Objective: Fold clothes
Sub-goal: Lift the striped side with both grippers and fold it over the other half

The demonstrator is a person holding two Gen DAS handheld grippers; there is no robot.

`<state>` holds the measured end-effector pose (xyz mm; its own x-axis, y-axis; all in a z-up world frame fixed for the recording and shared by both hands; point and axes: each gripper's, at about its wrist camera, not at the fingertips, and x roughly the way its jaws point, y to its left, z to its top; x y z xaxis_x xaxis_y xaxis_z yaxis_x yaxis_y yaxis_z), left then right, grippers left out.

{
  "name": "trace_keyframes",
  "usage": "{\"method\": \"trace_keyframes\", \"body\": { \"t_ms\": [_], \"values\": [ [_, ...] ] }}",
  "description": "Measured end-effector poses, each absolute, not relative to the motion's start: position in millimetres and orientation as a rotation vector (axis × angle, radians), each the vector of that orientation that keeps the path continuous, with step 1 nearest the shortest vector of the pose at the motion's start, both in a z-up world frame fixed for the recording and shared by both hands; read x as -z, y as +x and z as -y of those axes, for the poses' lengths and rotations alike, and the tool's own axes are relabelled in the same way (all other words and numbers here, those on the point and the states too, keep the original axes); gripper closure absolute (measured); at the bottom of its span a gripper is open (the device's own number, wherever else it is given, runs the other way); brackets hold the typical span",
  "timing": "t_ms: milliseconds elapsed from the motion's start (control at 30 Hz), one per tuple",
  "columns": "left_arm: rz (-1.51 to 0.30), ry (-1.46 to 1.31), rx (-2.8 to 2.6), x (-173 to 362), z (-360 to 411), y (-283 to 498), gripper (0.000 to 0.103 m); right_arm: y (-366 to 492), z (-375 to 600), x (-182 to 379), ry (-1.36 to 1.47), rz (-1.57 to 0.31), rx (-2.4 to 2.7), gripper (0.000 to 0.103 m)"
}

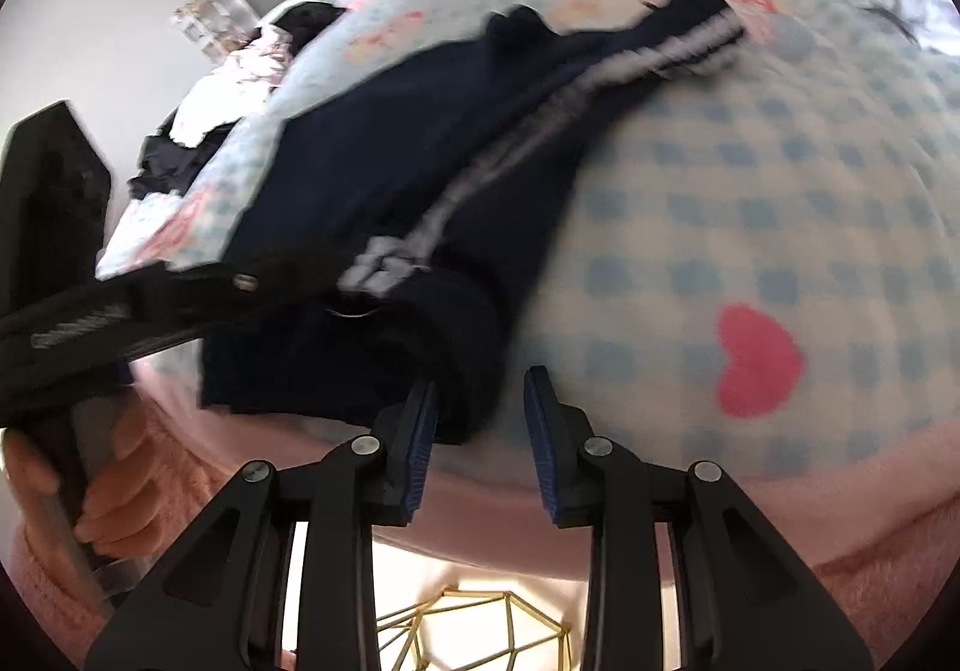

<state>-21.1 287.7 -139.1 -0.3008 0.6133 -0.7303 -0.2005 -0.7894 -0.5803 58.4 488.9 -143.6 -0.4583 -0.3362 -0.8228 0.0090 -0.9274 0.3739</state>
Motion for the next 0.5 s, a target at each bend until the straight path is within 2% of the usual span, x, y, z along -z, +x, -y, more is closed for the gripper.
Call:
{"method": "trace_keyframes", "body": {
  "t_ms": [200,400,500],
  "values": [
    [0.691,-1.418,-2.032,141,-283,-26,0.061,67,-502,140,1.501,0.495,2.537,0.074],
    [0.647,-1.495,-2.01,152,-290,-22,0.063,62,-490,138,1.496,0.428,2.538,0.074],
    [0.624,-1.533,-1.998,158,-294,-21,0.064,64,-494,134,1.461,0.471,2.52,0.074]
  ]
}}
